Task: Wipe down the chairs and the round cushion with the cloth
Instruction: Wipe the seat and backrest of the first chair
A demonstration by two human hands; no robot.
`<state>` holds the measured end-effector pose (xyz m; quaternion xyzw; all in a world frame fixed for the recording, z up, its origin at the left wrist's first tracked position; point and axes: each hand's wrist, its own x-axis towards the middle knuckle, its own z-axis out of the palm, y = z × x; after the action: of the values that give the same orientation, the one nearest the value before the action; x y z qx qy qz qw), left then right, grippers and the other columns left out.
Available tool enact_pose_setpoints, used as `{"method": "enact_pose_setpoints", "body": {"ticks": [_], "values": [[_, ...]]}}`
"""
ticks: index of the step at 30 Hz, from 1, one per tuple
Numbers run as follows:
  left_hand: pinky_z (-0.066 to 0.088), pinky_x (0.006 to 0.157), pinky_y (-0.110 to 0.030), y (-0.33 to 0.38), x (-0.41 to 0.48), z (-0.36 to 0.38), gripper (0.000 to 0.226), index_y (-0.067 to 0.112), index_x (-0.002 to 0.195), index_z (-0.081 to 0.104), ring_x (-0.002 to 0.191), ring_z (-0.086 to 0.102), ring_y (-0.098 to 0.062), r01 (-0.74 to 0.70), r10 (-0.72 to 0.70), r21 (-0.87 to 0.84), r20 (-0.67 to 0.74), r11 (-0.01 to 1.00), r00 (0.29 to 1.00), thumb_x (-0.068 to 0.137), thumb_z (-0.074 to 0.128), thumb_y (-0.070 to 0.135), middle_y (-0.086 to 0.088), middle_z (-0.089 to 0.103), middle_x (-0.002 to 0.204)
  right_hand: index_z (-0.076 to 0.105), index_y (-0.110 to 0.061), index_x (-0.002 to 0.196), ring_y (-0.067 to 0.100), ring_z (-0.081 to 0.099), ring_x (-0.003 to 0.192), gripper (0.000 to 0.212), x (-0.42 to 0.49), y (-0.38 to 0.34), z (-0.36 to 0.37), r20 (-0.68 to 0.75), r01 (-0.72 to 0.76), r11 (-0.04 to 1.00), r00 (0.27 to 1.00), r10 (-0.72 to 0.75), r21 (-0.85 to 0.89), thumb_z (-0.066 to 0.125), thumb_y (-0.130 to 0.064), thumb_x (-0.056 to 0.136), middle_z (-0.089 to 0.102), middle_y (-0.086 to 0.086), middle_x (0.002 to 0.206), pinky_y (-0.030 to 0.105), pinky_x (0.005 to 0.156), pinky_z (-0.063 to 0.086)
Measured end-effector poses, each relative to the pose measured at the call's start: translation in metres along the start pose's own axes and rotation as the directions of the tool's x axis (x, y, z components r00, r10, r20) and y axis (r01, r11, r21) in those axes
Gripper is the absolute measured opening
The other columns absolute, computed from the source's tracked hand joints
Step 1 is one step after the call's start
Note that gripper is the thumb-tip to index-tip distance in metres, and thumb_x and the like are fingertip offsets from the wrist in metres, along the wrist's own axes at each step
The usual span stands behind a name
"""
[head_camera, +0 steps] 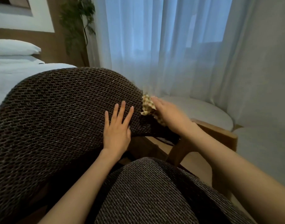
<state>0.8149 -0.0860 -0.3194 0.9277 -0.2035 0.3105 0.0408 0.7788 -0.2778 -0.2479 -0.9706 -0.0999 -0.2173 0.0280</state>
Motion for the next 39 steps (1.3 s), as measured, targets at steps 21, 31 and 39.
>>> {"method": "enact_pose_setpoints", "body": {"ticks": [21, 31, 39], "values": [[0.003, 0.111, -0.068, 0.021, -0.002, -0.014, 0.063, 0.042, 0.149, -0.005, 0.143, -0.02, -0.034, 0.01, -0.012, 0.01, 0.2, 1.0, 0.98, 0.1, 0.035, 0.035, 0.001, -0.022, 0.158, 0.049, -0.013, 0.138, 0.026, 0.037, 0.137, 0.047, -0.125, 0.032, -0.006, 0.105, 0.26, 0.643, 0.957, -0.269, -0.72, 0.033, -0.01, 0.093, 0.046, 0.006, 0.145, 0.042, 0.114, 0.023], [0.01, 0.115, -0.06, 0.034, -0.014, -0.007, 0.064, 0.04, 0.149, -0.009, 0.142, -0.015, -0.043, -0.027, 0.036, -0.042, 0.245, 0.999, 0.969, 0.1, 0.032, 0.036, 0.003, -0.022, 0.158, 0.033, -0.016, 0.147, 0.02, 0.027, 0.143, 0.052, -0.169, 0.035, 0.036, 0.34, 0.344, 0.724, 0.927, -0.159, -0.598, 0.047, -0.025, 0.097, 0.035, 0.003, 0.152, 0.037, 0.115, 0.001], [0.007, 0.115, -0.058, 0.054, -0.019, -0.005, 0.068, 0.043, 0.147, -0.012, 0.145, -0.011, -0.034, -0.107, 0.134, -0.107, 0.299, 0.989, 0.945, 0.1, 0.036, 0.033, 0.005, -0.022, 0.157, 0.03, -0.012, 0.147, 0.024, 0.015, 0.146, 0.048, -0.157, 0.029, 0.044, 0.395, 0.39, 0.678, 0.905, -0.158, -0.623, 0.039, -0.019, 0.101, 0.025, 0.008, 0.156, 0.037, 0.118, -0.001]]}}
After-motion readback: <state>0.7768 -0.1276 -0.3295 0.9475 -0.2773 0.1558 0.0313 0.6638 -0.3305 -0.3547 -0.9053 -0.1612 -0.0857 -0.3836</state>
